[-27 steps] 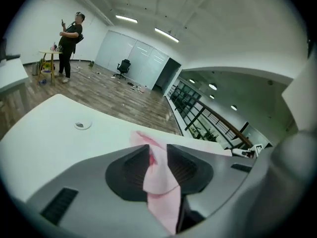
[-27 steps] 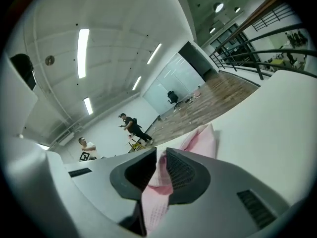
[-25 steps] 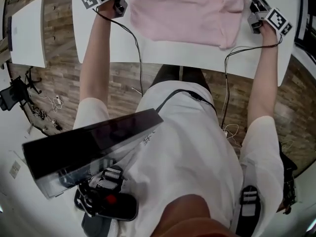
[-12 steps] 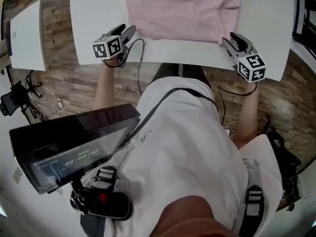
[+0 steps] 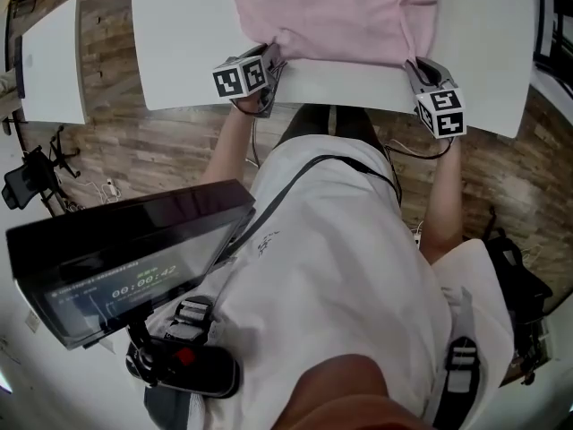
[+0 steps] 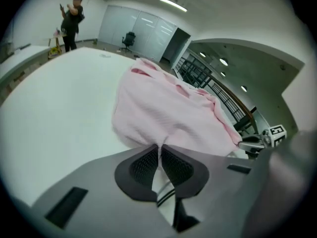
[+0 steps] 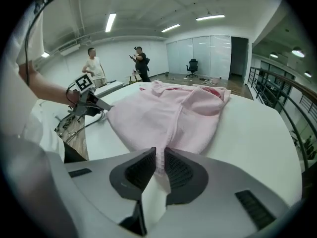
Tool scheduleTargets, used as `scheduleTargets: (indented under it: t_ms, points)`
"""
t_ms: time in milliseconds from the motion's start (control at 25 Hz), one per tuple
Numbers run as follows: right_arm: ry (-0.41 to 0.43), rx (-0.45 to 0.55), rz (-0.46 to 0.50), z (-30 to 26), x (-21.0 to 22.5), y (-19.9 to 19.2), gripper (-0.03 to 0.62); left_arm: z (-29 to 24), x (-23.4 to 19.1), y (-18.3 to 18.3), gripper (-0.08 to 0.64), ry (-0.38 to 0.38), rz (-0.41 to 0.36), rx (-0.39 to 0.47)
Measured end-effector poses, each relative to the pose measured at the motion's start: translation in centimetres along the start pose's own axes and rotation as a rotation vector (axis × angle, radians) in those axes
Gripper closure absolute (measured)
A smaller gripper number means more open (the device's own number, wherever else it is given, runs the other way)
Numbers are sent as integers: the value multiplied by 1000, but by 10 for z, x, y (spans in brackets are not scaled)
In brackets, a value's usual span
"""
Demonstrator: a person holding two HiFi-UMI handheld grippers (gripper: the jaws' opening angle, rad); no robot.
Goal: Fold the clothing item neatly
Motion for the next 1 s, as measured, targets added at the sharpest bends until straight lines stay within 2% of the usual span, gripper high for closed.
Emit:
scheduleTargets:
  t_ms: [40, 160, 240, 360, 520, 640, 680, 720, 760, 840, 920, 1000]
  points:
    - [20, 13, -8, 5, 4, -3, 535, 1, 0, 7, 537, 14, -8, 24]
    - [62, 17, -12, 23, 28, -19, 535, 7, -5, 25, 538, 7, -15, 63]
    - [65, -6, 12, 32, 46, -30, 536, 14, -14, 35, 538, -5, 17, 79]
    - [27, -64, 123, 40, 69, -35, 547, 26, -26, 43, 539, -32, 98, 117]
    - [-47, -37, 217, 54, 83, -29, 548, 41, -30, 43, 538, -80, 142, 144]
    - [-165, -221, 433, 36, 83, -54, 538, 47, -39, 40, 538, -75, 142, 131]
    - [-196, -270, 469, 31, 83, -66, 538, 45, -43, 37, 538, -62, 138, 117]
    - [-212, -284, 457, 31, 83, -74, 540, 42, -46, 34, 538, -55, 138, 102]
    - [-211, -257, 396, 33, 82, -77, 541, 39, -47, 32, 538, -53, 139, 90]
    - [-170, -121, 183, 39, 76, -71, 541, 36, -47, 29, 538, -47, 125, 75]
    - [-88, 15, -21, 40, 66, -62, 540, 32, -50, 24, 538, -40, 116, 60]
    - [-30, 81, -118, 30, 56, -51, 539, 29, -55, 17, 538, -35, 123, 46]
Point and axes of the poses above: the fingertips, and each gripper's own axes: z backward along the fingers, x to its right, y out of its top, the point moved 6 cm from there along z, backward along the fingers, and after that the axes turned 9 degrees about z, right-handed, at the moved point
